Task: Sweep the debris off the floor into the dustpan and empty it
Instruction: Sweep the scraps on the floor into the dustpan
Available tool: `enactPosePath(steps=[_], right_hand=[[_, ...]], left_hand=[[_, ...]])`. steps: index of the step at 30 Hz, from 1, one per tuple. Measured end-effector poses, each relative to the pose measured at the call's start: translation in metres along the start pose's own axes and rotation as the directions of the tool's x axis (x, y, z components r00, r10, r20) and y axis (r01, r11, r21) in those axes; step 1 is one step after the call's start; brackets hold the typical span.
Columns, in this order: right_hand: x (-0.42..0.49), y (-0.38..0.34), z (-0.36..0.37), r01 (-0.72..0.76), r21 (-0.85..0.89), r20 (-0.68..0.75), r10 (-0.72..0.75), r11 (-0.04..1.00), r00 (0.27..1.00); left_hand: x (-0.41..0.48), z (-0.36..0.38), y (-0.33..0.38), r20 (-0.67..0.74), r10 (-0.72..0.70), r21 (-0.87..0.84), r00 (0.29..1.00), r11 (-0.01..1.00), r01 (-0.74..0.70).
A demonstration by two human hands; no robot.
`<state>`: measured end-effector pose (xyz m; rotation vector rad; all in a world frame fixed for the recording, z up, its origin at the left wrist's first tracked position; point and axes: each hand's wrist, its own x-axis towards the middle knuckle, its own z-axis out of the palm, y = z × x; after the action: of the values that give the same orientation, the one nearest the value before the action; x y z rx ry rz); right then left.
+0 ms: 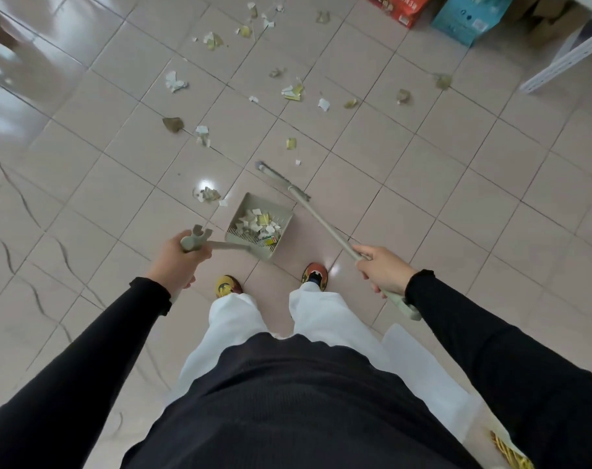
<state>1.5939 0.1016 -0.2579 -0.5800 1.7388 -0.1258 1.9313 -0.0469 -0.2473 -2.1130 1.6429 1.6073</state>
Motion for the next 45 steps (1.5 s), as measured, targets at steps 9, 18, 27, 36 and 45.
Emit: enactPosePath(steps=[9,18,27,36,45], right_hand=[[0.022,-0.078,0.103,0.039,0.024,-0.002,-0.039,0.999,0.999],[0.087,-0.19,0.188,0.083,-0.291,-0.041,-0.1,0.953,0.994],[0.078,-0.219,0.189,0.019,-0.371,0.218,0.067,0.929,0.974],[0.041,-0.198,0.186,0.068,-0.314,0.156,-0.019,0.947,0.988],[0.038,-0.198,0.195,-0.021,-0.108,0.219,0.044,0.994,0.975]], left_hand=[[0.007,-0.118,-0.081,-0.033,-0.061,-0.026,0.998,0.998,0.06],[0.056,-0.187,-0.098,-0.056,-0.102,-0.039,0.993,0.994,0.1],[0.092,-0.216,-0.078,-0.012,-0.123,-0.052,0.992,0.991,0.122],[0.089,-0.218,-0.083,0.013,-0.116,-0.055,0.993,0.992,0.116],[0.098,-0.222,-0.079,0.044,-0.08,-0.025,0.996,0.996,0.081]])
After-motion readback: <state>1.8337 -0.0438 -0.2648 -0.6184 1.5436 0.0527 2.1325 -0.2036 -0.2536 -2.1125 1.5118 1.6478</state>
